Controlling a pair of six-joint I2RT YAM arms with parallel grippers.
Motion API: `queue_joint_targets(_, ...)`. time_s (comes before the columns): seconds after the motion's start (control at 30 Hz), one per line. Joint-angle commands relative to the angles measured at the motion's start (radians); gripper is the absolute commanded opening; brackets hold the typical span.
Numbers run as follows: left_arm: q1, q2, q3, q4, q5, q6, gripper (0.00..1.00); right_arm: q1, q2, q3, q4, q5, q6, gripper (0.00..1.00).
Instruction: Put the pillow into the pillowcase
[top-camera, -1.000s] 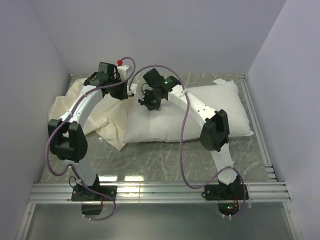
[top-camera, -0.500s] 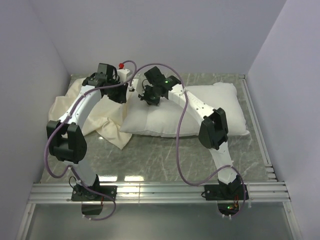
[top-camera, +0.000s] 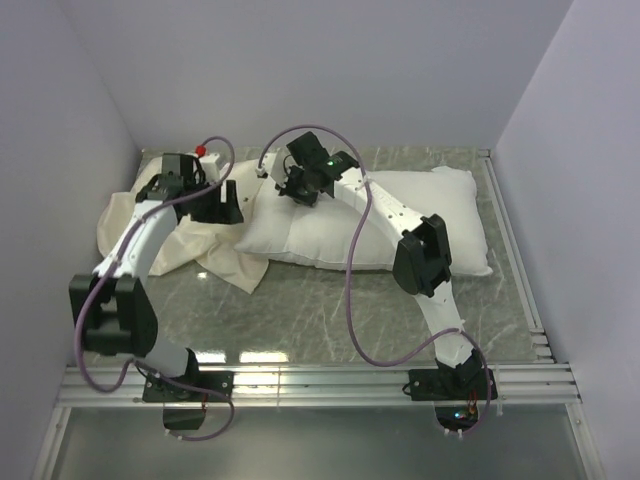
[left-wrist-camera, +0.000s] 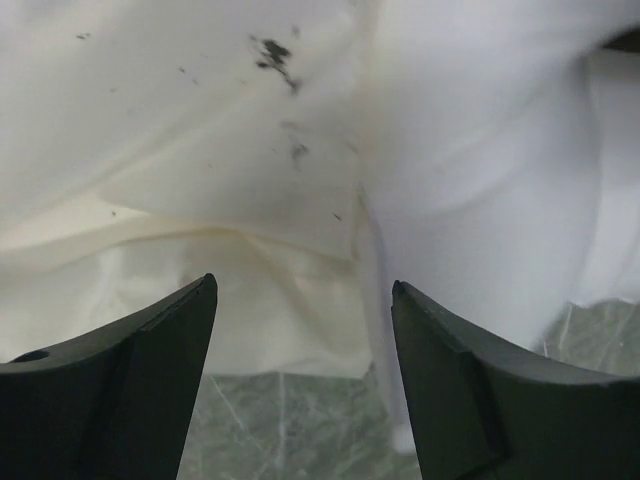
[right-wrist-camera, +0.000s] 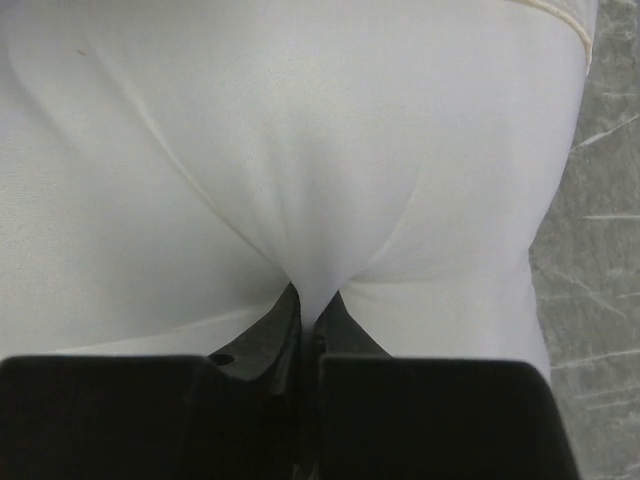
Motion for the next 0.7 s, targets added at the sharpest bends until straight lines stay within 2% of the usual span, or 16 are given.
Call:
queue_joint_targets(0.0,-0.056,-0.183,-0.108,0.123,-0.047,-0.052,0.77,-0.029,0.002,-0.033,0.007,0.038,-0.03,0.0)
queue_joint_targets(0.2,-0.057,-0.101,-0.084,0.179,-0.042,-0.12,0.75,-0.028,-0.009,-0.035,-0.006,0.02,-0.044,0.0)
queue_joint_targets(0.37,-0.056,0.103,0.136,0.166,-0.115,-0.135,0.72,-0.026,-0.02,-0.049,-0.03,-0.046,-0.057,0.0)
queue_joint_targets(0.5,-0.049,0.227,0.327,0.11,0.017,-0.135,0.68,-0.017,-0.07,-0.124,0.008,-0.075,-0.062,0.0)
queue_joint_targets(0.67,-0.049,0.312,0.404,0.084,0.115,-0.143,0.69,-0.002,-0.07,-0.138,0.027,-0.075,-0.073,0.0)
